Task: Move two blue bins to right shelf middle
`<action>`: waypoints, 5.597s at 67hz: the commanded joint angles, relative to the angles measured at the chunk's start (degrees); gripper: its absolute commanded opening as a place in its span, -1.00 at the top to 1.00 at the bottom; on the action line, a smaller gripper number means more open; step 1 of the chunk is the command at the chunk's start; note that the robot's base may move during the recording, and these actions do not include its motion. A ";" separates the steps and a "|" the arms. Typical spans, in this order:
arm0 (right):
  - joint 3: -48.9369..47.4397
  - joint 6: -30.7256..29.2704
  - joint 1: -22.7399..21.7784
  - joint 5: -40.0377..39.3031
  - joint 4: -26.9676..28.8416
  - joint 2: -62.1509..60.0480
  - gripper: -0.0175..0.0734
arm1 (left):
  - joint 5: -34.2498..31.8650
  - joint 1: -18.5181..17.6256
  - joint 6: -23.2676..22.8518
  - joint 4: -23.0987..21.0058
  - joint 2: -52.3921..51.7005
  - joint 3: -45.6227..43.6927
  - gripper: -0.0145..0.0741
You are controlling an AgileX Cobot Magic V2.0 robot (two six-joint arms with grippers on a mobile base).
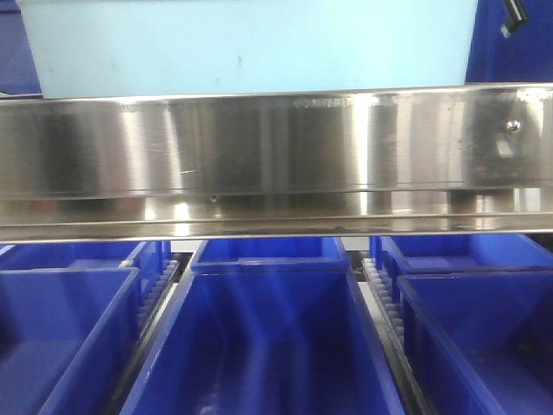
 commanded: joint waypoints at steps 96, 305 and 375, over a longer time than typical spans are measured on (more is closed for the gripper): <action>9.61 -1.27 -4.38 7.26 -0.61 2.65 0.95 | 13.64 -1.49 0.32 -6.30 9.40 1.76 0.92; 23.72 2.82 -4.38 -7.47 5.56 -11.97 0.97 | 3.75 -1.72 0.67 -9.91 -5.06 13.37 0.92; 18.77 2.82 -4.38 -7.06 5.56 -12.20 0.97 | -0.34 -1.72 0.67 -9.34 -7.88 9.86 0.92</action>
